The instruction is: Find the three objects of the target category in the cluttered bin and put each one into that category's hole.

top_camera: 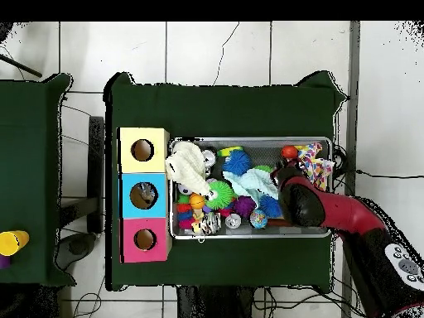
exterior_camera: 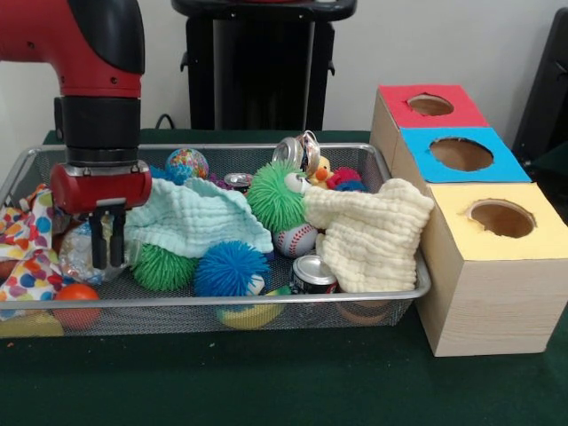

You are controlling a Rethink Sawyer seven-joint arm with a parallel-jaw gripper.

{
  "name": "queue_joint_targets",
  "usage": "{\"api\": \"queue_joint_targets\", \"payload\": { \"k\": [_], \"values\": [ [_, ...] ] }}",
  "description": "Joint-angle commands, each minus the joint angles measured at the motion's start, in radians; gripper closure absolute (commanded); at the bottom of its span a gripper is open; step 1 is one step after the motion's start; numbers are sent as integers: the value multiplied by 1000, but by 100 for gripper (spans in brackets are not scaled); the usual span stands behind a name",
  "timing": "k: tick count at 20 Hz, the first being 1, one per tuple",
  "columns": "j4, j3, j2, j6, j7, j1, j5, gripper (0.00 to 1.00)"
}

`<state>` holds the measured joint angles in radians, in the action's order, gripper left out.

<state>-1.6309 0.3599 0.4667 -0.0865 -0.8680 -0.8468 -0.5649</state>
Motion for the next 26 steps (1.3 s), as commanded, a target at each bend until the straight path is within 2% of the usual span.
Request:
{"api": "queue_joint_targets", "payload": {
  "k": [1, 5, 8, 10, 22, 26],
  "values": [
    [-68, 71, -17, -139, -100, -32, 22, 100],
    [-76, 62, 9, -155, -119, -15, 44, 100],
    [-110, 47, 106, -240, -131, 17, 96, 100],
    [-118, 37, 140, -266, -136, 35, 117, 100],
    [-142, 30, 202, -305, -149, 59, 161, 100],
    [-143, 70, 153, -290, -108, 12, 167, 100]
  ]
}}
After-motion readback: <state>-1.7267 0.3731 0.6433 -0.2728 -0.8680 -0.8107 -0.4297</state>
